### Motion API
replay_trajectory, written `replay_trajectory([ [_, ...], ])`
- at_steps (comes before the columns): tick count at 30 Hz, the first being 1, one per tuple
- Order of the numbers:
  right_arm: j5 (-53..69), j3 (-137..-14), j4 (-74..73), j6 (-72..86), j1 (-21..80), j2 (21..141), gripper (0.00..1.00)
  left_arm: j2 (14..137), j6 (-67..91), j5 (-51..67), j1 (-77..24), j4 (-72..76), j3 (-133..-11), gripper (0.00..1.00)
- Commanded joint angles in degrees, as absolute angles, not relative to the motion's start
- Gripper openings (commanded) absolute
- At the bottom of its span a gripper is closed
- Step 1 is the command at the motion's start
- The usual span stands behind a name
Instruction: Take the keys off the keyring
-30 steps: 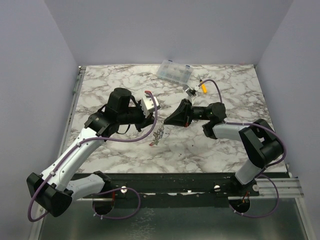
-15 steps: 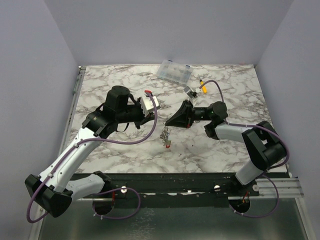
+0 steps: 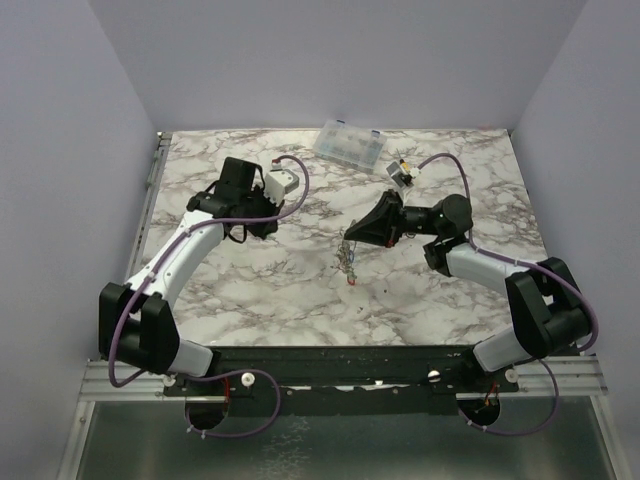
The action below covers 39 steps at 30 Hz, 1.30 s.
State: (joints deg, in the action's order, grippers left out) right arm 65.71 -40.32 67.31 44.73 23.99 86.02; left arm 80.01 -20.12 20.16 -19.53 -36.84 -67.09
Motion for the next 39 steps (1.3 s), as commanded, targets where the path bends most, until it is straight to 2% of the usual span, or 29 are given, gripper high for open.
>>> replay_trajectory([
  [1,67.5,-41.6,64.0,42.9,22.5,83.6,0.01,85.4,-18.8,17.0,-12.6,-35.0,-64.3,0.00],
  [9,67.2,-41.1,61.8,41.8,21.9,83.0,0.01,97.2,-18.0,14.9,-3.6,-28.8,-61.6,0.00],
  [15,67.1,-41.0,60.7,41.1,21.8,83.2,0.01,102.3,-16.3,13.8,-0.8,-26.7,-61.2,0.01],
  [17,67.1,-40.6,60.6,40.8,21.9,83.2,0.01,102.7,-16.2,14.1,-0.8,-26.6,-61.1,0.07],
  [26,66.5,-40.1,59.5,39.8,21.9,83.8,0.01,98.2,-17.4,18.2,-0.7,-29.7,-62.7,0.61],
  [31,66.6,-40.0,60.0,40.1,21.9,85.2,0.01,89.4,-19.2,33.3,-1.0,-33.8,-65.2,0.71],
  [35,65.4,-39.9,61.6,41.1,21.9,86.2,0.01,81.9,-16.3,44.0,-4.9,-33.6,-63.7,0.81],
  [39,61.4,-39.9,63.4,43.5,21.9,87.4,0.01,73.4,-7.1,44.6,-13.1,-20.1,-55.5,0.84],
])
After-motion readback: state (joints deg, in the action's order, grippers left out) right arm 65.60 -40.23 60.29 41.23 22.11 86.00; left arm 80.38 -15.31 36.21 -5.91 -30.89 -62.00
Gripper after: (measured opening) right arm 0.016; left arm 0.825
